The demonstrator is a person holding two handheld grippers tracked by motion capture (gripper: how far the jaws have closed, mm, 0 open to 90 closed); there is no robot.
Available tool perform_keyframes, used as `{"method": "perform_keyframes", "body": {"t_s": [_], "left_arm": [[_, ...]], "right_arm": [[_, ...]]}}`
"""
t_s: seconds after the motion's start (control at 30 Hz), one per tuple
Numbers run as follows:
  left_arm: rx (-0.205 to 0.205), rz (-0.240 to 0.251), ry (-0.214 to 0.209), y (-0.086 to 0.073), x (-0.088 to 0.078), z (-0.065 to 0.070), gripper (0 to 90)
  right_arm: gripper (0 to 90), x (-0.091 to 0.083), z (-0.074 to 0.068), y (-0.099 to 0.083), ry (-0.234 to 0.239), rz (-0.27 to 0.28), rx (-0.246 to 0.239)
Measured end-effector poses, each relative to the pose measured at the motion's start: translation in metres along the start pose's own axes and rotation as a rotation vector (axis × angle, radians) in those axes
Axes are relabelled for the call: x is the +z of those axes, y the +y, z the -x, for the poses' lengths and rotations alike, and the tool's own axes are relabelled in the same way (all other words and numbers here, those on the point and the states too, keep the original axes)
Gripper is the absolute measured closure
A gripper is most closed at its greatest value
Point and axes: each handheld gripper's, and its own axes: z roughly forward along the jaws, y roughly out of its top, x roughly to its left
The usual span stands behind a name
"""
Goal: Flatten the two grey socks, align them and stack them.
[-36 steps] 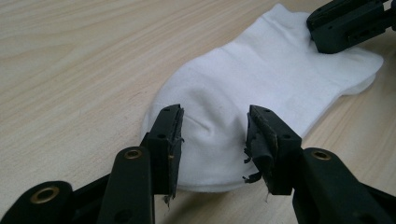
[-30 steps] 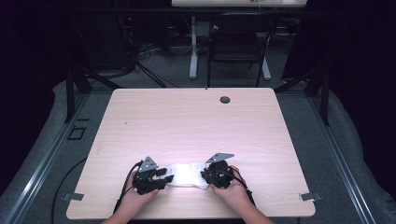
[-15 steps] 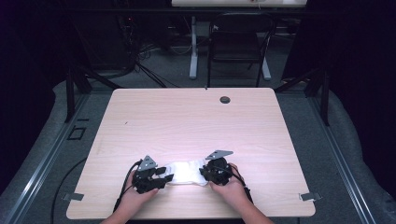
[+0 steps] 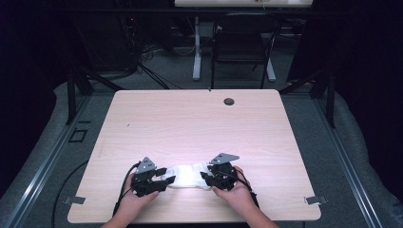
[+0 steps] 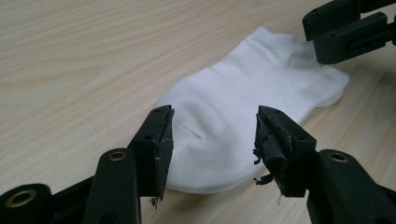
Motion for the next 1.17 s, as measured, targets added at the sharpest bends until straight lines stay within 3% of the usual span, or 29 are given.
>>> {"method": "perform_keyframes", "body": {"t_s": [0.13, 0.2, 0.37, 0.77, 0.93, 1.17], "left_arm": [[-0.009, 0.018, 0.017, 0.001, -0.006, -0.004, 44.2], [-0.017, 0.025, 0.028, 0.001, -0.009, -0.006, 42.8], [-0.024, 0.043, 0.052, 0.002, -0.016, -0.012, 41.3], [-0.040, 0.060, 0.092, -0.001, -0.029, -0.028, 40.7], [-0.042, 0.053, 0.105, -0.003, -0.029, -0.034, 40.7], [-0.040, 0.053, 0.115, -0.005, -0.028, -0.036, 40.8]], "right_arm": [[54.3, -0.009, -0.002, 0.003, 0.001, 0.028, -0.002], [49.9, -0.012, -0.003, 0.003, 0.009, 0.051, 0.020], [47.4, -0.019, -0.002, 0.001, 0.000, 0.049, 0.006], [46.8, -0.033, 0.007, -0.009, -0.021, 0.062, 0.034], [47.4, -0.029, 0.011, -0.021, -0.053, 0.081, 0.039], [47.8, -0.028, 0.019, -0.027, -0.053, 0.111, 0.073]]}}
